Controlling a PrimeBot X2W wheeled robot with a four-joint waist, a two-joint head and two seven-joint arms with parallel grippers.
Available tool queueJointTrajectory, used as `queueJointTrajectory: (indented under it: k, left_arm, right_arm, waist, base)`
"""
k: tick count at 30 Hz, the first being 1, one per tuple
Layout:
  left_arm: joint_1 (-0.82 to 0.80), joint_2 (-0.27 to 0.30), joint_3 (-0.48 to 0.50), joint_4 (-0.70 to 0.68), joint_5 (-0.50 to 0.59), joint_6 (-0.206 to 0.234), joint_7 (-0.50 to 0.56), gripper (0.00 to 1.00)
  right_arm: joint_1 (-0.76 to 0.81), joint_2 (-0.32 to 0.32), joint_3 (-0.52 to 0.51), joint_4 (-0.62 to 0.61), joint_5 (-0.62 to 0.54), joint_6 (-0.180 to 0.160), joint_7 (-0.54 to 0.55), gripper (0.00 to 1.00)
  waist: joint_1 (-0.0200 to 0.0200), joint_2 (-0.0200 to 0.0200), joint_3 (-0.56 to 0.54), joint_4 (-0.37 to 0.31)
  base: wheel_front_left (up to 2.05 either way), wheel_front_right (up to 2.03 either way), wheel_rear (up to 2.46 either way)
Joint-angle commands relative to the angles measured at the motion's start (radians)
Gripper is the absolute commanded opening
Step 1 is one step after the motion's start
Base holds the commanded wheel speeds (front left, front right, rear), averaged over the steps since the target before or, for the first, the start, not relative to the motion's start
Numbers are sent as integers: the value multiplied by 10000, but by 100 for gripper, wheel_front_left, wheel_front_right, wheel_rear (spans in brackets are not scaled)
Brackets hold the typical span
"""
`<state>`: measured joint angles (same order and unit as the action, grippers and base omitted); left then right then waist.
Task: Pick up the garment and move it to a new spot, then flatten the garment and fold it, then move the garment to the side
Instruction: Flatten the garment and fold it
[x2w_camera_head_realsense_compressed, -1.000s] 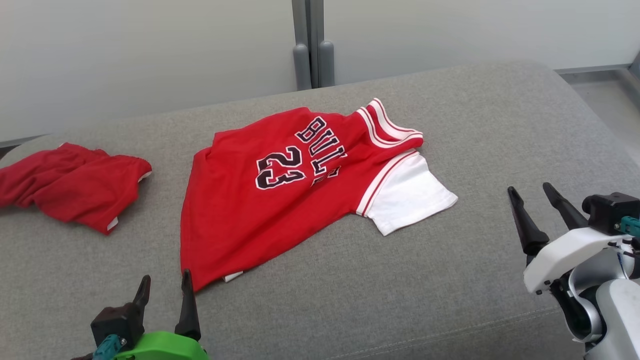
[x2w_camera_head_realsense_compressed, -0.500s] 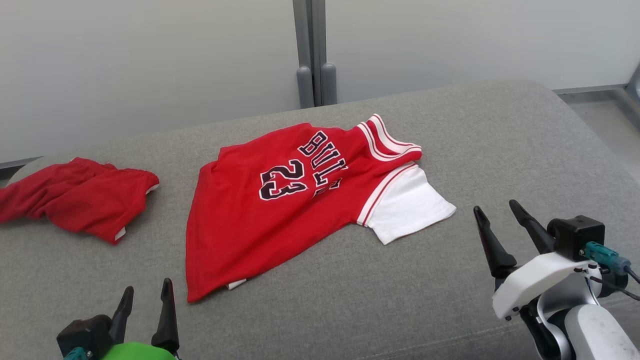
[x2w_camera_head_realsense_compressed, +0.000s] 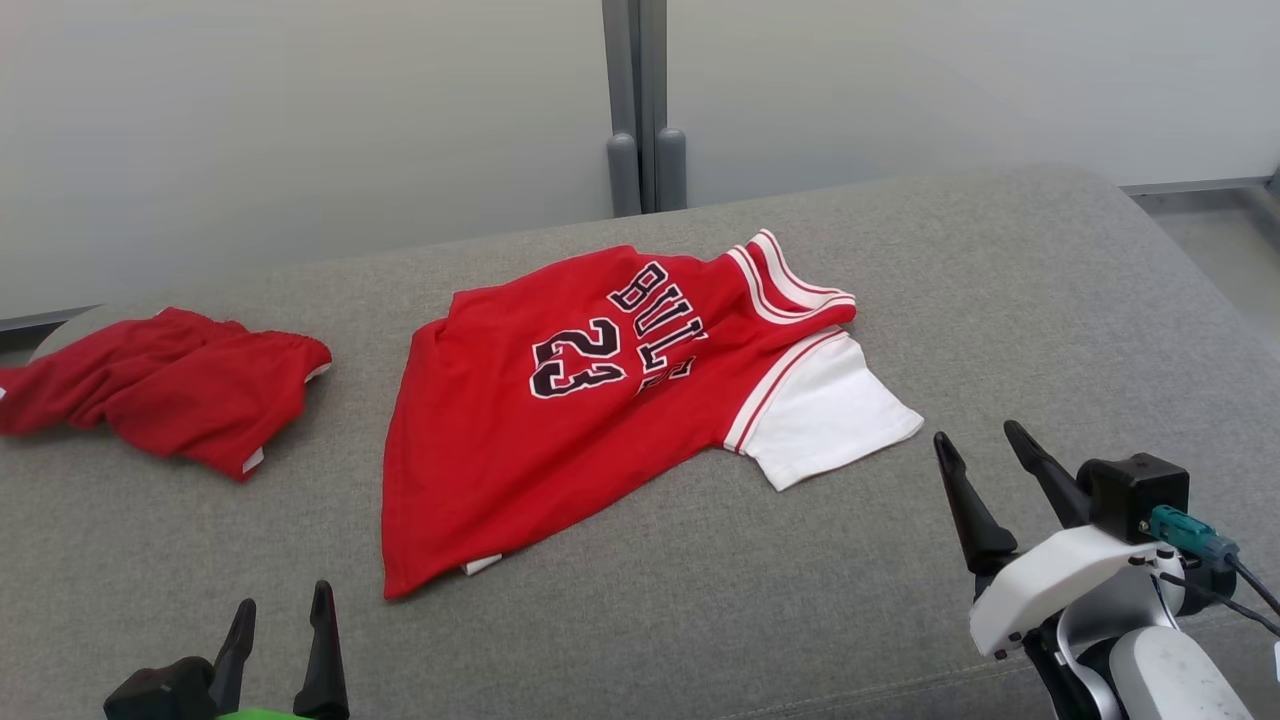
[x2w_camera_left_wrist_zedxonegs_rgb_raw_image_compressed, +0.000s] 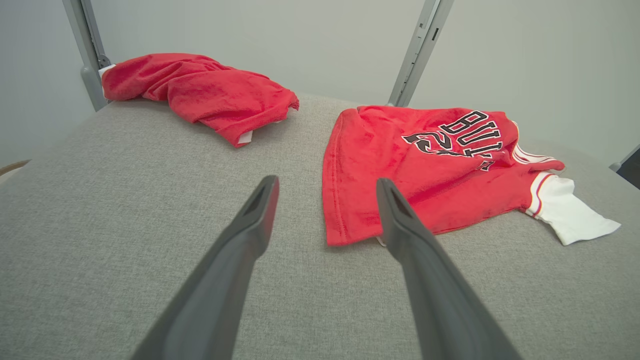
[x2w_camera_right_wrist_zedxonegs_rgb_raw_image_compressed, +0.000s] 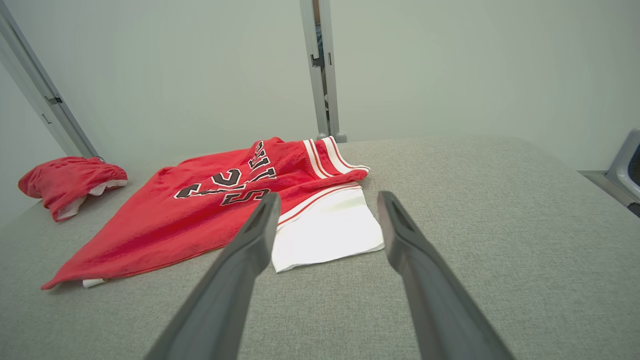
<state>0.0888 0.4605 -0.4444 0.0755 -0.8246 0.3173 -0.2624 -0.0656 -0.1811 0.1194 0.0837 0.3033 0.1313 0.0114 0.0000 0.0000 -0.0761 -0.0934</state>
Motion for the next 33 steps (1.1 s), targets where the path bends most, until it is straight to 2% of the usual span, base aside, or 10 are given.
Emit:
queueJointTrajectory:
  k: [1,11,19,23,29,33]
  left_arm:
    - [77,6,61,55,83,-44,-27,100]
    - [-210,-36,-81,165,48,-116,151,100]
    - [-396,-346,172,266,-643,-118,543,100]
    - [-619,-643,274,607,-1159,-119,996,100]
    - [-1148,-1550,703,1084,-2602,-201,1889,100]
    - [-1494,-2022,1040,1467,-3443,-93,2396,100]
  right_arm:
    - [-7,-40,13,26,-30,-11,-40,100]
    - [-214,-74,45,85,63,-11,-25,100]
    - [-348,-116,27,278,195,-11,94,100]
    - [-494,-112,77,426,292,-11,114,100]
    - [-829,-143,277,724,434,-11,47,100]
    - [-1017,-194,368,892,521,-11,-16,100]
  waist:
    - [0,0,10,3]
    - [0,0,126,-13]
    - [0,0,307,14]
    - [0,0,443,25]
    - [0,0,645,1]
    - [0,0,797,-53]
  base:
    - [0,0,0]
    - [0,0,0]
    - [0,0,0]
    - [0,0,0]
    - [0,0,0]
    - [0,0,0]
